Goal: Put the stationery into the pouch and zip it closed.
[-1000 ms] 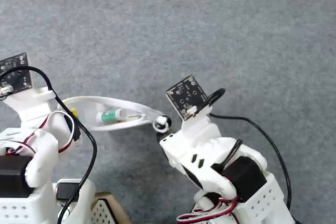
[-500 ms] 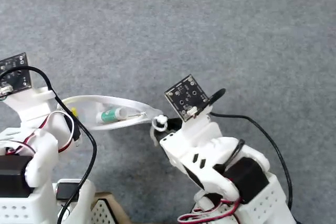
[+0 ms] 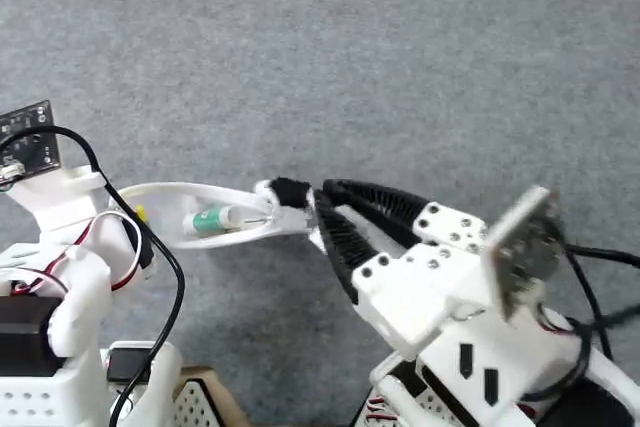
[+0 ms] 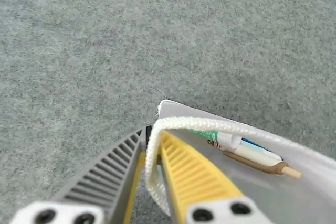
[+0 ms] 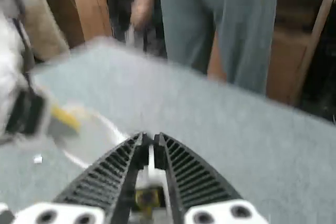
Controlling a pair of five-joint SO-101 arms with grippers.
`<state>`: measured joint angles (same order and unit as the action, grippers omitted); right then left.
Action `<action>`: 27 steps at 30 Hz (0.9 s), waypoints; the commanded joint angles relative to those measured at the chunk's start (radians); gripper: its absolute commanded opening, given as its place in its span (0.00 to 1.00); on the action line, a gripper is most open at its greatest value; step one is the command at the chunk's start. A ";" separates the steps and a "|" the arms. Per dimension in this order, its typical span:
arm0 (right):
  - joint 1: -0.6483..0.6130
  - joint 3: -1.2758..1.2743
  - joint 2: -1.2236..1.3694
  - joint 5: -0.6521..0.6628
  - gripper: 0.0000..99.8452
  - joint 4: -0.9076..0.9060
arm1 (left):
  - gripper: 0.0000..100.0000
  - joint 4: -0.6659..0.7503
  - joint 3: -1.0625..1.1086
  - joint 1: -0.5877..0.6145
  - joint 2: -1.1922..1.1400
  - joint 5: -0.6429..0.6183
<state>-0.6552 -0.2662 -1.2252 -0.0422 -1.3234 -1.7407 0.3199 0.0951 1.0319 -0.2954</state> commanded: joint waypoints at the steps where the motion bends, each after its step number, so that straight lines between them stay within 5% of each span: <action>1: 0.002 0.054 0.015 -0.003 0.01 0.080 | 0.03 0.031 -0.004 0.002 0.006 -0.003; 6: 0.002 0.051 0.016 -0.003 0.01 0.123 | 0.03 0.034 0.015 0.001 0.006 -0.003; 12: 0.002 -0.028 0.015 0.005 0.02 -0.124 | 0.03 0.034 0.016 0.001 0.005 -0.002; 20: 0.003 -0.306 0.005 -0.092 0.27 -0.236 | 0.03 0.034 0.015 0.004 0.002 -0.003; 27: -0.029 -0.415 0.005 -0.100 0.29 -0.190 | 0.03 0.034 0.015 0.004 0.002 -0.005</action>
<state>-0.6567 -0.6759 -1.2190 -0.1281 -1.5321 -1.7331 0.3368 0.0951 1.0334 -0.2938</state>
